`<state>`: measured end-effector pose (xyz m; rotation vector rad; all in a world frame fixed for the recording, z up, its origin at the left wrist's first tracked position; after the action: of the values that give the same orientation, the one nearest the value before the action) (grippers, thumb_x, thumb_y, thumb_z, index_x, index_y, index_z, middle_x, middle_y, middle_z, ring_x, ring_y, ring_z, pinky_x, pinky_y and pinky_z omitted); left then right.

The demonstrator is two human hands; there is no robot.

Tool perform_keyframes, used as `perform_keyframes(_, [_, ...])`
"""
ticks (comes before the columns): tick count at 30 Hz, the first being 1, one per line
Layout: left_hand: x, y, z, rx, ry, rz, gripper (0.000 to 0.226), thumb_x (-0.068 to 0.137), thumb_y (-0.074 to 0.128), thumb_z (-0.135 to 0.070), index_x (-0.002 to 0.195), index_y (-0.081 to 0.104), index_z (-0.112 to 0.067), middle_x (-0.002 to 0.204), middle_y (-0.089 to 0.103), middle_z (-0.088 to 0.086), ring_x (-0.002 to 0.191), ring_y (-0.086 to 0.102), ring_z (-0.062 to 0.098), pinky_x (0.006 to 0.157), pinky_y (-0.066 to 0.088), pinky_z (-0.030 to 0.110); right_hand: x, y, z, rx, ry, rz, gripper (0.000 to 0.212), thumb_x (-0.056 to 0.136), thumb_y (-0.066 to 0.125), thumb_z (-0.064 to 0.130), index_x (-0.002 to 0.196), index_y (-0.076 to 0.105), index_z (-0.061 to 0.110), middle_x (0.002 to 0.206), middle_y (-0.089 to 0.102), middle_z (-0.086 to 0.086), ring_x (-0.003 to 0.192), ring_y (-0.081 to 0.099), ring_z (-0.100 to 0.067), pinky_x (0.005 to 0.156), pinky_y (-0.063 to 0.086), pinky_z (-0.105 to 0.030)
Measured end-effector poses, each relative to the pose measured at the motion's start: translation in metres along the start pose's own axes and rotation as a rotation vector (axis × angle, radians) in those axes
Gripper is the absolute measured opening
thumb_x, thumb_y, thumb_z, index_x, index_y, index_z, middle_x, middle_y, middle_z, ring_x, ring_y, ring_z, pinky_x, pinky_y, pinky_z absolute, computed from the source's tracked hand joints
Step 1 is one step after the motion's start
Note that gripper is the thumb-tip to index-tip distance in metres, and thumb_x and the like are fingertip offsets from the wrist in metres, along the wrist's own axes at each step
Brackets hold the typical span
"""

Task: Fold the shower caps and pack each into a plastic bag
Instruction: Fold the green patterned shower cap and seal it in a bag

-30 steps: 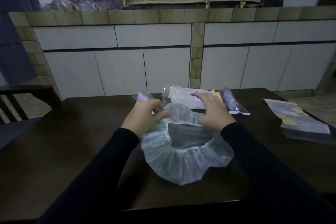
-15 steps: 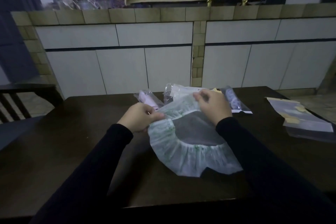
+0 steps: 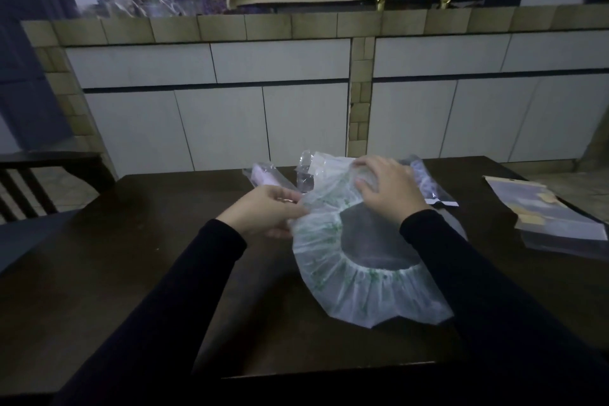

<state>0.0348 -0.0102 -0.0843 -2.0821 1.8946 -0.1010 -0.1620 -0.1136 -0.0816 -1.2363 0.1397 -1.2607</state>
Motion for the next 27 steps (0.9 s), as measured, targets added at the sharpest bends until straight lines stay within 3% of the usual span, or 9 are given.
perform_keyframes(3, [0.01, 0.0, 0.005, 0.094, 0.077, -0.123, 0.025, 0.084, 0.067, 0.0, 0.107, 0.064, -0.01, 0.089, 0.069, 0.005, 0.058, 0.058, 0.011, 0.046, 0.043, 0.02, 0.002, 0.0, 0.015, -0.041, -0.118, 0.088, 0.042, 0.089, 0.057, 0.029, 0.129, 0.049, 0.038, 0.116, 0.059, 0.015, 0.115, 0.049, -0.011, 0.102, 0.024, -0.036])
perform_keyframes(7, [0.014, -0.007, 0.004, 0.063, 0.206, -0.226, 0.021, 0.088, 0.062, 0.002, 0.099, 0.069, -0.015, 0.106, 0.069, 0.012, 0.079, 0.067, 0.014, 0.073, 0.056, 0.027, 0.01, -0.005, 0.022, -0.133, -0.038, 0.191, 0.03, 0.084, 0.063, 0.051, 0.104, 0.065, 0.029, 0.102, 0.063, 0.01, 0.099, 0.056, -0.014, 0.097, 0.036, -0.035])
perform_keyframes(9, [0.015, -0.012, 0.001, -0.035, 0.241, -0.188, 0.013, 0.083, 0.07, -0.02, 0.096, 0.072, -0.021, 0.124, 0.062, 0.013, 0.087, 0.07, 0.015, 0.081, 0.057, 0.032, 0.013, -0.006, 0.024, 0.001, 0.001, 0.199, 0.026, 0.084, 0.066, 0.045, 0.089, 0.067, 0.019, 0.096, 0.064, 0.006, 0.092, 0.058, -0.015, 0.085, 0.045, -0.03])
perform_keyframes(12, [0.011, -0.011, 0.002, -0.083, 0.139, -0.074, 0.062, 0.055, 0.082, -0.057, 0.103, 0.074, -0.019, 0.114, 0.07, 0.005, 0.1, 0.069, 0.021, 0.096, 0.05, 0.044, 0.013, -0.004, 0.031, 0.116, -0.02, 0.162, 0.031, 0.092, 0.058, 0.039, 0.078, 0.067, 0.012, 0.082, 0.065, 0.001, 0.076, 0.058, -0.016, 0.07, 0.046, -0.03])
perform_keyframes(14, [0.01, -0.008, 0.005, 0.02, 0.094, -0.019, 0.071, 0.049, 0.088, -0.055, 0.105, 0.072, -0.015, 0.102, 0.074, 0.005, 0.096, 0.07, 0.023, 0.093, 0.052, 0.044, 0.01, -0.003, 0.031, 0.14, -0.012, 0.151, 0.035, 0.096, 0.052, 0.038, 0.076, 0.066, 0.012, 0.067, 0.061, 0.001, 0.058, 0.051, -0.013, 0.056, 0.038, -0.028])
perform_keyframes(17, [0.011, -0.01, 0.011, 0.281, 0.172, -0.192, 0.039, 0.064, 0.084, -0.044, 0.083, 0.074, -0.011, 0.084, 0.074, 0.006, 0.075, 0.067, 0.013, 0.071, 0.055, 0.03, 0.009, -0.007, 0.014, 0.133, 0.073, 0.112, 0.043, 0.097, 0.046, 0.044, 0.063, 0.056, 0.019, 0.056, 0.047, 0.004, 0.052, 0.041, -0.012, 0.054, 0.033, -0.029])
perform_keyframes(20, [0.017, -0.008, 0.022, 0.27, 0.191, -0.195, 0.076, 0.062, 0.075, -0.066, 0.085, 0.068, 0.007, 0.078, 0.07, 0.015, 0.067, 0.057, 0.015, 0.067, 0.045, 0.03, 0.006, -0.003, -0.002, 0.135, 0.182, 0.161, 0.05, 0.095, 0.048, 0.048, 0.055, 0.044, 0.018, 0.054, 0.04, 0.005, 0.056, 0.043, -0.014, 0.063, 0.035, -0.032])
perform_keyframes(23, [0.028, -0.008, 0.032, 0.206, 0.177, -0.14, 0.103, 0.047, 0.066, -0.087, 0.085, 0.064, 0.009, 0.079, 0.062, 0.008, 0.072, 0.055, 0.017, 0.081, 0.049, 0.038, 0.004, -0.002, -0.006, 0.06, 0.241, 0.146, 0.037, 0.092, 0.047, 0.055, 0.075, 0.06, 0.024, 0.067, 0.052, 0.01, 0.072, 0.054, -0.016, 0.068, 0.04, -0.03])
perform_keyframes(27, [0.029, -0.017, 0.04, 0.077, 0.101, -0.257, 0.064, 0.067, 0.069, -0.067, 0.088, 0.074, -0.007, 0.09, 0.074, 0.006, 0.086, 0.07, 0.022, 0.091, 0.053, 0.049, -0.003, -0.026, 0.006, -0.052, 0.21, -0.047, 0.034, 0.097, 0.041, 0.045, 0.105, 0.061, 0.019, 0.093, 0.059, 0.003, 0.093, 0.056, -0.018, 0.085, 0.047, -0.038])
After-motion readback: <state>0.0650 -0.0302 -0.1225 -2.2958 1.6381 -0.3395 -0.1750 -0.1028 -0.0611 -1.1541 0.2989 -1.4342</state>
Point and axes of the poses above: each hand's wrist, its own x-axis towards the middle knuckle, its own y-axis out of the palm, z = x × y, the point moved 3 cm from there along x, towards the middle knuckle
